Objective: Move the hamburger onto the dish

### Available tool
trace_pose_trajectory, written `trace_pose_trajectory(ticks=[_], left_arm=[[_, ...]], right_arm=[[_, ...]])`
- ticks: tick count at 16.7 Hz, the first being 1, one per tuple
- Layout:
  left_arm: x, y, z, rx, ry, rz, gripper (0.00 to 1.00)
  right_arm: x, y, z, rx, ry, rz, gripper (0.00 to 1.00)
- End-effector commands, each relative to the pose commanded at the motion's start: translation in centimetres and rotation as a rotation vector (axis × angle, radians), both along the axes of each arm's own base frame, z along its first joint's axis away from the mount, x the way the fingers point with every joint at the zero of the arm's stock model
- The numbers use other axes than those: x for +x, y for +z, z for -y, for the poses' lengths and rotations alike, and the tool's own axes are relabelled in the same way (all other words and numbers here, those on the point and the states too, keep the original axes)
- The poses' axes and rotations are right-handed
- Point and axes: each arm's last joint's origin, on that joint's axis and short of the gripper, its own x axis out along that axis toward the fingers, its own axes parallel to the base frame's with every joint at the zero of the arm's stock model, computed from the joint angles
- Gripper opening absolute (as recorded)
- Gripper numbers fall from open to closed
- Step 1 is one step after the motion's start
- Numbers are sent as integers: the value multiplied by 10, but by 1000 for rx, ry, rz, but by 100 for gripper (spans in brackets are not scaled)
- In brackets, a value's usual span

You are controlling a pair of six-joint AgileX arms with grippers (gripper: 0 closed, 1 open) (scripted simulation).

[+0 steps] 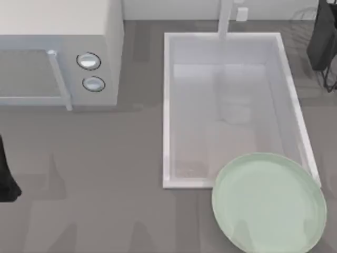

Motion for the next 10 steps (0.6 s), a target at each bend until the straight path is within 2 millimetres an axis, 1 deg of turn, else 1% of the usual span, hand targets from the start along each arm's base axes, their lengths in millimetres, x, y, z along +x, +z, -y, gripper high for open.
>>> trace_pose_trajectory(ticks=[3, 5, 8, 10], left_arm=[[0, 0, 0, 0, 0, 0, 100], [0, 0, 0, 0, 0, 0, 100], [0, 0, 0, 0, 0, 0, 100], [0, 0, 0, 0, 0, 0, 100]], right_arm=[[0, 2, 0, 0, -3, -10, 100], [1, 10, 1, 2, -13, -58, 100], [7, 27, 3, 8, -35, -206, 100], [17, 37, 5, 17, -51, -361, 100]])
